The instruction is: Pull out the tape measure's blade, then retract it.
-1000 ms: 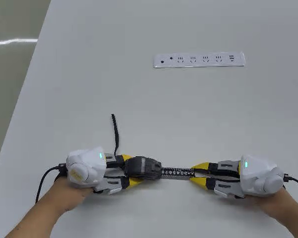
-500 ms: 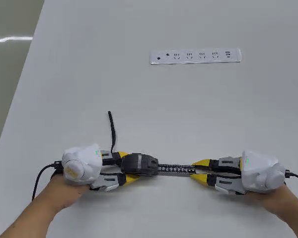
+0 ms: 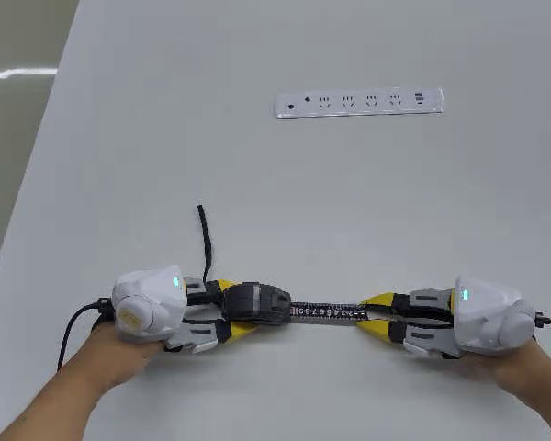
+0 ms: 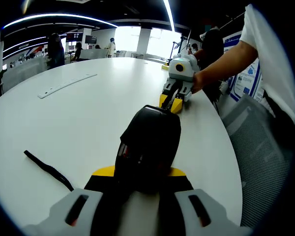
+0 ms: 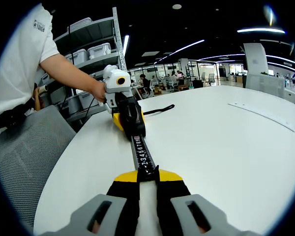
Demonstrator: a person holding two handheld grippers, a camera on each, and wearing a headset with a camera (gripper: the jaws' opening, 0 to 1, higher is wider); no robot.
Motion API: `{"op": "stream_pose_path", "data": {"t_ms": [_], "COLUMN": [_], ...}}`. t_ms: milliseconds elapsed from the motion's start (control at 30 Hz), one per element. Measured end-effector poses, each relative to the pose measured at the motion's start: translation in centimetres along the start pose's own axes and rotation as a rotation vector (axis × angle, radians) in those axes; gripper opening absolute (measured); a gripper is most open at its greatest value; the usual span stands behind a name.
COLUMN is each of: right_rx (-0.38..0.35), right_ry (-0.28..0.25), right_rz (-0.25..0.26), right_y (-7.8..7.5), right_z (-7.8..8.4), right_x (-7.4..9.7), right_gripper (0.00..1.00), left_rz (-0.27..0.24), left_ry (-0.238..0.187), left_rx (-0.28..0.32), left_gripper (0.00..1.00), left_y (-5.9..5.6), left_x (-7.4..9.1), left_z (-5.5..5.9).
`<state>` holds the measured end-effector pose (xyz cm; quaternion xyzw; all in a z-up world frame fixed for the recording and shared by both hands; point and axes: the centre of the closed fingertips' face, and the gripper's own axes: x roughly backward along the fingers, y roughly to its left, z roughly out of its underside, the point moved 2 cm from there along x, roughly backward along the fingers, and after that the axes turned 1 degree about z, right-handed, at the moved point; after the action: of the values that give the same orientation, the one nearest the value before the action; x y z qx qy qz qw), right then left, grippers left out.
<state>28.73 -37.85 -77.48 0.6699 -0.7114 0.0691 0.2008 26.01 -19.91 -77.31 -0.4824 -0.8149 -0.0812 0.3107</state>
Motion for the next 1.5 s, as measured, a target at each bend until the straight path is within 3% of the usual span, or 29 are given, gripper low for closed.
{"op": "stream_pose_path", "data": {"t_ms": [1500], "right_rx": [-0.049], "right_ry": [-0.005], "right_rz": [0.017], "right_y": [-0.8], "right_z": [1.0], "right_x": [3.4], "right_gripper": [0.09], "left_rz": [-0.003], "left_ry": [0.002], "left_rx": [0.002], "left_gripper": [0.28], "left_y": [0.0], "left_x": [0.0], "left_z": [0.0]}}
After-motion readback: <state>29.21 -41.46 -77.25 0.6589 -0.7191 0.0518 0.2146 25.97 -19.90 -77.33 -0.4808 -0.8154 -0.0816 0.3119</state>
